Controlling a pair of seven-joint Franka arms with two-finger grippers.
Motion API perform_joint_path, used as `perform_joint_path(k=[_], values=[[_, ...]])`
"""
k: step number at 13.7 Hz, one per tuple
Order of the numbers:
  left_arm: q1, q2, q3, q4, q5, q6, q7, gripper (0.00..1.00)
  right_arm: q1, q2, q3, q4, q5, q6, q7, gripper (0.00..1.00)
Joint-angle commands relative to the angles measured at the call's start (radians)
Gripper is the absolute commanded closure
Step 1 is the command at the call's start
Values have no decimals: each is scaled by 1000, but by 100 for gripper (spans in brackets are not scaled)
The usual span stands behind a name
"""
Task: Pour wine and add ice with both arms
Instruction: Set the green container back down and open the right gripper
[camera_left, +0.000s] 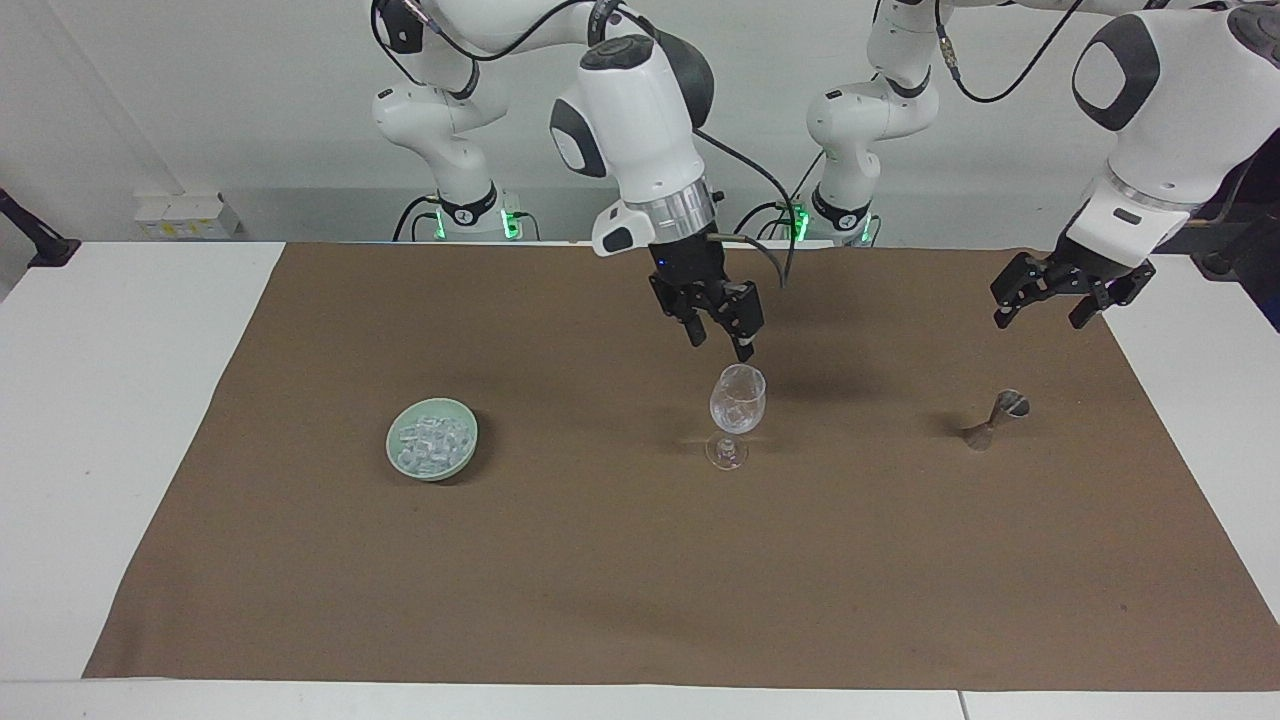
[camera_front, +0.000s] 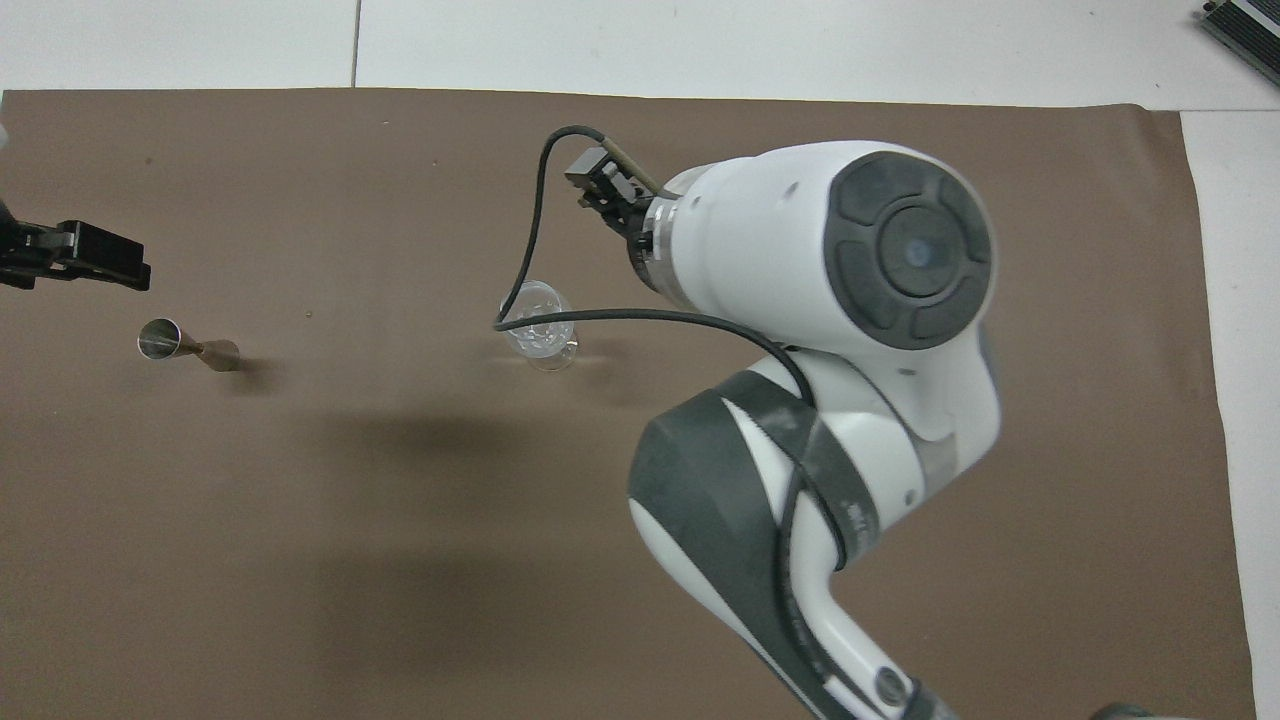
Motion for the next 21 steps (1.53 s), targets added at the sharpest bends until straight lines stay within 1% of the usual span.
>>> perform_joint_path(k=[1,2,3,5,6,8,10,13,15,16,17,19,20,21], values=[[-9,-3,2,10,28,-20,5,0,-109,-196,11,-195,-23,-30,-104,0],[-9,-3,2,10,28,-20,5,0,-141,-246,11,-233,-23,-53,-157,0],[-9,-3,3,10,28,-20,5,0,-178,-279,11,-244,-23,-120,-208,0],[-9,-5,3,10,26,-18,5,0,-224,-313,10,-241,-23,-240,-340,0],[-9,-5,3,10,26,-18,5,0,-239,-315,7,-238,-26,-278,-398,0],[-9,-3,3,10,26,-18,5,0,-305,-321,8,-227,-26,-322,-536,0],[-9,-6,3,10,25,-20,5,0,-366,-315,2,-186,-26,-397,-701,0],[-9,-2,2,10,28,-18,5,0,-477,-314,-5,-175,-29,-446,-985,0],[-9,-3,3,10,28,-18,5,0,-477,-292,-41,-126,-79,-477,-1104,0],[-9,-3,3,10,28,-18,5,0,-477,-272,-44,-93,-98,-503,-1124,0],[-9,-3,3,10,28,-18,5,0,-474,-257,-44,-65,-99,-532,-1127,0],[-9,-5,3,10,25,-18,5,0,-465,-232,-45,-49,-92,-559,-1129,0],[-7,-8,5,12,23,-14,5,0,-445,-217,-50,-25,-99,-578,-1129,0],[-6,-9,5,12,23,-14,6,0,-418,-196,-77,12,-99,-614,-1127,0]])
